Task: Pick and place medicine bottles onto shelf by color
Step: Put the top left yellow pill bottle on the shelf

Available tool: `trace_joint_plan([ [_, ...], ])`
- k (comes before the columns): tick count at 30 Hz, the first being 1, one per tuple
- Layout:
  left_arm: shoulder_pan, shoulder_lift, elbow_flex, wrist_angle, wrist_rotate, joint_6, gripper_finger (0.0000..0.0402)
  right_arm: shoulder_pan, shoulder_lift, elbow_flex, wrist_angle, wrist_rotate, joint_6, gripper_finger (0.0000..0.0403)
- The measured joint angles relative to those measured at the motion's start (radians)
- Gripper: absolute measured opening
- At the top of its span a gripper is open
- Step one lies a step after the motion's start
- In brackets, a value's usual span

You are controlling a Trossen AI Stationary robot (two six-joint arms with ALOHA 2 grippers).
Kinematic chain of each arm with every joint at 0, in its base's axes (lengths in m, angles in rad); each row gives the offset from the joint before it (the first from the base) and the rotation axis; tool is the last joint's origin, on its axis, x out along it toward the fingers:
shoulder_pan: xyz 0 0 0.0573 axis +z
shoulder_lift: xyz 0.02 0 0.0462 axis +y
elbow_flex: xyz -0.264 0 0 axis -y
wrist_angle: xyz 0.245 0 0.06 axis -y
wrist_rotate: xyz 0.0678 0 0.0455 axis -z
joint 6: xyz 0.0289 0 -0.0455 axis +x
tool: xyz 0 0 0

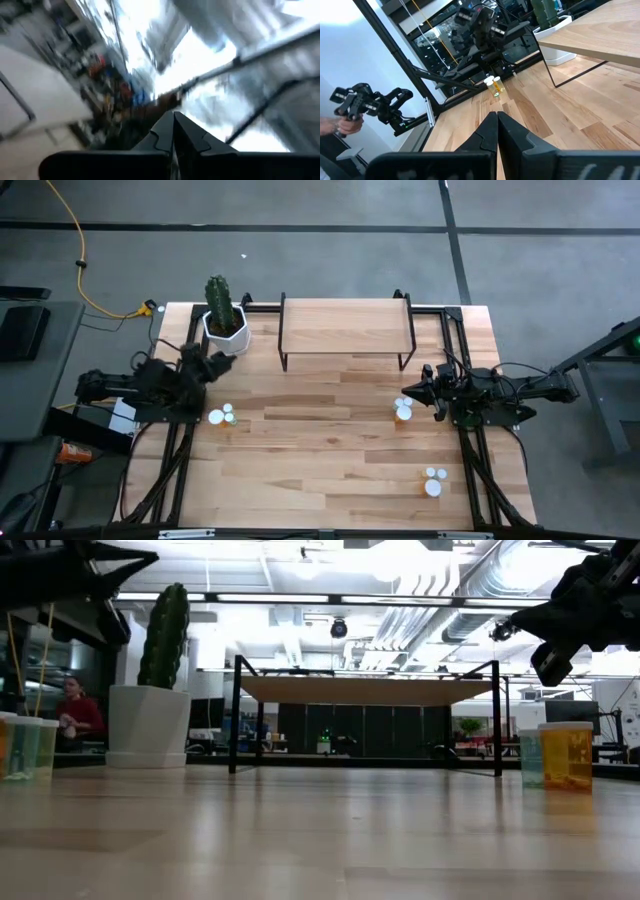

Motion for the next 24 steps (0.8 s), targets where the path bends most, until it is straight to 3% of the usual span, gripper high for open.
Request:
trace_joint_plan([
  [6, 0.000, 0.092, 0.103, 0.008, 0.034, 0.080, 0.0049, 0.000, 0.000, 0.000, 0.000, 0.000, 0.000, 0.0000],
  [11, 0.000, 0.271, 0.270, 0.000, 0.065, 0.172, 0.0141, 0.000, 0.000, 0.000, 0.000, 0.000, 0.000, 0.0000],
  [17, 0.000, 0.517, 0.512, -0.089, 0.236, 0.287, 0.0245, 0.000, 0.000, 0.000, 0.000, 0.000, 0.000, 0.0000],
  [21, 0.000, 0.650, 0.633, -0.112, 0.343, 0.362, 0.0274, 0.000, 0.000, 0.000, 0.000, 0.000, 0.000, 0.0000],
  [24, -0.001, 0.726, 0.682, -0.069, 0.351, 0.379, 0.0276, 0.000, 0.000, 0.000, 0.000, 0.000, 0.000, 0.0000],
])
